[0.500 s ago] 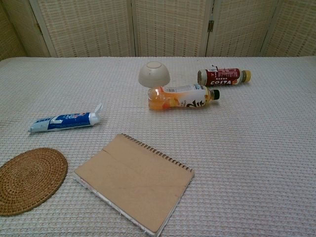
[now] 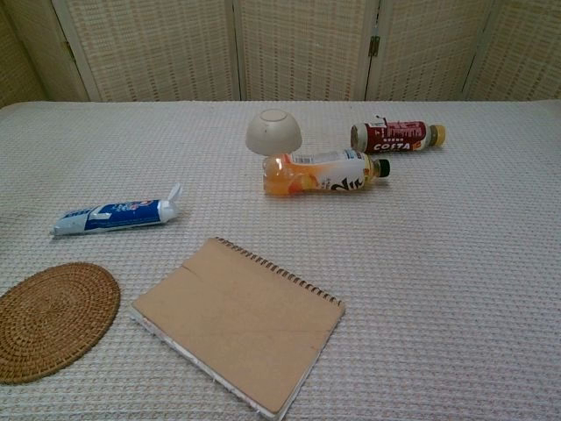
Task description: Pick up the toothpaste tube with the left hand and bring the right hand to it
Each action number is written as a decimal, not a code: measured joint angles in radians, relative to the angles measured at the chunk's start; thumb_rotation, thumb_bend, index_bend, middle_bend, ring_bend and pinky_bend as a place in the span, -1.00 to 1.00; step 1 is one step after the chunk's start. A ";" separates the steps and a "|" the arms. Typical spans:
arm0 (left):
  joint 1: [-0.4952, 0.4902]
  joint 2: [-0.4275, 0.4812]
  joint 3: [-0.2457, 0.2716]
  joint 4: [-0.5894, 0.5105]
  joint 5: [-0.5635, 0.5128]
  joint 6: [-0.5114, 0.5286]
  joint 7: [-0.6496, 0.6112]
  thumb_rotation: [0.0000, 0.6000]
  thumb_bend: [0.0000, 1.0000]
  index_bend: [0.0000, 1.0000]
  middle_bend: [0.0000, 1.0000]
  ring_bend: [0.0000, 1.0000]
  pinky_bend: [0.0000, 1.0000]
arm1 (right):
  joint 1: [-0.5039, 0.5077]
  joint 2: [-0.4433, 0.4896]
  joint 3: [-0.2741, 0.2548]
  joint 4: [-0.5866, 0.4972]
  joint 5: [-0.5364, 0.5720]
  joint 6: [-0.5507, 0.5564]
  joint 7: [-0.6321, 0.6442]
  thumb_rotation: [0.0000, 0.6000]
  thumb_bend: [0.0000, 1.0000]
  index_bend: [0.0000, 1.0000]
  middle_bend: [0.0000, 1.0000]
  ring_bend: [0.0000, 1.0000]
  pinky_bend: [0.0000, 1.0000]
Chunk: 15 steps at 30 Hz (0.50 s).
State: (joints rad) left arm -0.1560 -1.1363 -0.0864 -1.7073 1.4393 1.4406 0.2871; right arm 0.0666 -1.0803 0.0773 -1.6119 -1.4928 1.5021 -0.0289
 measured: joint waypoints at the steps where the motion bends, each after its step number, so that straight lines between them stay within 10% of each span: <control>1: -0.011 0.006 -0.005 -0.006 0.004 -0.010 -0.004 1.00 -0.65 -0.83 -0.95 -0.95 -1.00 | 0.000 0.002 0.001 -0.002 0.000 0.000 -0.002 0.61 -0.65 -1.00 -1.00 -1.00 -1.00; 15: -0.223 -0.031 -0.082 0.042 -0.018 -0.256 -0.070 1.00 -0.45 -0.63 -0.73 -0.81 -1.00 | 0.005 0.023 0.009 -0.024 0.001 0.002 -0.010 0.75 -0.65 -1.00 -1.00 -1.00 -1.00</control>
State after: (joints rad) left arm -0.3785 -1.1673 -0.1686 -1.6658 1.4211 1.1847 0.2169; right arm 0.0711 -1.0572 0.0867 -1.6357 -1.4918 1.5037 -0.0388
